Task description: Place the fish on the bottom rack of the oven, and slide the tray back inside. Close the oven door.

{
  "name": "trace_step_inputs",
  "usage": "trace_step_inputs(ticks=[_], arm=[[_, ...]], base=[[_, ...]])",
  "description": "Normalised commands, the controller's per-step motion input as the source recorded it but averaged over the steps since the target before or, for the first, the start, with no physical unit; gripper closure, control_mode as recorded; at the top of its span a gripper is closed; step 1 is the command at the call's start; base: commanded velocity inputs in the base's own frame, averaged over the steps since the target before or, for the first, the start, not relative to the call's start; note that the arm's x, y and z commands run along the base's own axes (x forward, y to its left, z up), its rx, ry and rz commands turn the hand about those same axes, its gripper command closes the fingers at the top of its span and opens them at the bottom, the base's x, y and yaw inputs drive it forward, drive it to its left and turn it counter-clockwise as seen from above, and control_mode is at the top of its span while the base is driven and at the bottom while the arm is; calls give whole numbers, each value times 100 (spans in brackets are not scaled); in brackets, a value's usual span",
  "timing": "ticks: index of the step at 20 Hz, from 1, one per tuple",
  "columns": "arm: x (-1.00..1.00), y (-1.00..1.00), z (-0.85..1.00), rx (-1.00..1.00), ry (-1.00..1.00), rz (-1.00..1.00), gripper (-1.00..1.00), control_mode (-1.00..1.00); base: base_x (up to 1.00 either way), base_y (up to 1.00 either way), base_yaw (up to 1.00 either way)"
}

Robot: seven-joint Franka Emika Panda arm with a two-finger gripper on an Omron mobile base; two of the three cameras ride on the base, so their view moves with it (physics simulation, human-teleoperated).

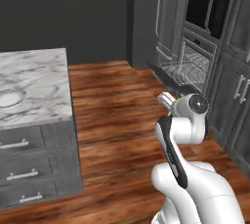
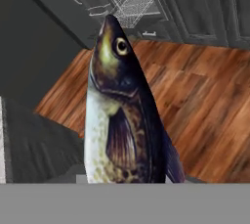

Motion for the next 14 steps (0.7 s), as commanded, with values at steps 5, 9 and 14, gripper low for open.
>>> trace_step_inputs(ticks=[5, 9, 14], arm=[[0, 0, 0, 0, 0, 0, 100, 100], [0, 0, 0, 0, 0, 0, 100, 100], [0, 0, 0, 0, 0, 0, 100, 100]], base=[[2, -98, -9], [18, -96, -10], [63, -53, -11]])
